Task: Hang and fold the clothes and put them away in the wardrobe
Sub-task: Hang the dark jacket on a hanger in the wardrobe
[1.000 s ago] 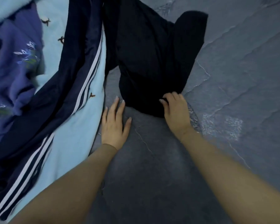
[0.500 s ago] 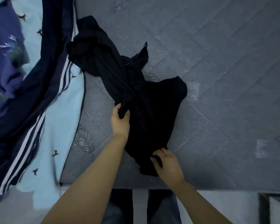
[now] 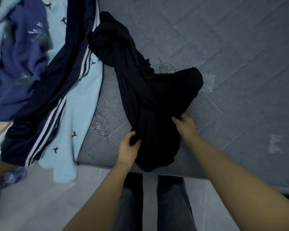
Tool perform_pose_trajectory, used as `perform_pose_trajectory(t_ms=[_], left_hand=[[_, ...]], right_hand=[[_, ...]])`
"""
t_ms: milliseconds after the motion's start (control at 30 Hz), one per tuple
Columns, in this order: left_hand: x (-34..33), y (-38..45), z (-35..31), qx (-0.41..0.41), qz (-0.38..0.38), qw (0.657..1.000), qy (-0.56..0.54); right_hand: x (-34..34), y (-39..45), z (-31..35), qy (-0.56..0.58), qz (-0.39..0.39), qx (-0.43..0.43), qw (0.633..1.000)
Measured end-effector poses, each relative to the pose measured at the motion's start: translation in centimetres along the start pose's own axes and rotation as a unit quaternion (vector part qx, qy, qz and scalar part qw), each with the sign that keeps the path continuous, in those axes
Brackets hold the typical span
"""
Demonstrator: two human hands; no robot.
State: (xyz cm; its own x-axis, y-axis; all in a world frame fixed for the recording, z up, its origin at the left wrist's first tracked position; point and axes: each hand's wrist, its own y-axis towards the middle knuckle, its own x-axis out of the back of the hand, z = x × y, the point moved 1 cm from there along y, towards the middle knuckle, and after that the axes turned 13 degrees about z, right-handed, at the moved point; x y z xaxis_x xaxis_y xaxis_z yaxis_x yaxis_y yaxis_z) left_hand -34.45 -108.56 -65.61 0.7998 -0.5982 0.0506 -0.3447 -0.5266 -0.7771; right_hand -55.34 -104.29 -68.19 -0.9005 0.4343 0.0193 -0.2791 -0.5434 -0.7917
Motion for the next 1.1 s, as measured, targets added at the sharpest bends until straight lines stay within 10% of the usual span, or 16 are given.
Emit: perform_pose_trajectory(t_ms=[200,433,833,1100], left_hand=[[0.2,-1.0,-5.1,-0.064,-0.082,0.964,0.244],[-4.6,3.8,-16.1,-0.197,0.002,0.892,0.406],[-13.7,15.7,-17.3,-0.048,0.082,0.630,0.771],[-11.3,16.4,-15.9,0.024,0.127,0.669,0.732]], right_hand=[[1.5,-5.8,-1.7,0.140,-0.015,0.031,0.990],[10.2,-11.7,-4.6,0.313,-0.178,0.101,0.928],[15.0,-7.1,-9.4,0.398,-0.169,0.057,0.900],[6.9,-6.2,-10.3,0.334,-0.085,-0.041,0.938]])
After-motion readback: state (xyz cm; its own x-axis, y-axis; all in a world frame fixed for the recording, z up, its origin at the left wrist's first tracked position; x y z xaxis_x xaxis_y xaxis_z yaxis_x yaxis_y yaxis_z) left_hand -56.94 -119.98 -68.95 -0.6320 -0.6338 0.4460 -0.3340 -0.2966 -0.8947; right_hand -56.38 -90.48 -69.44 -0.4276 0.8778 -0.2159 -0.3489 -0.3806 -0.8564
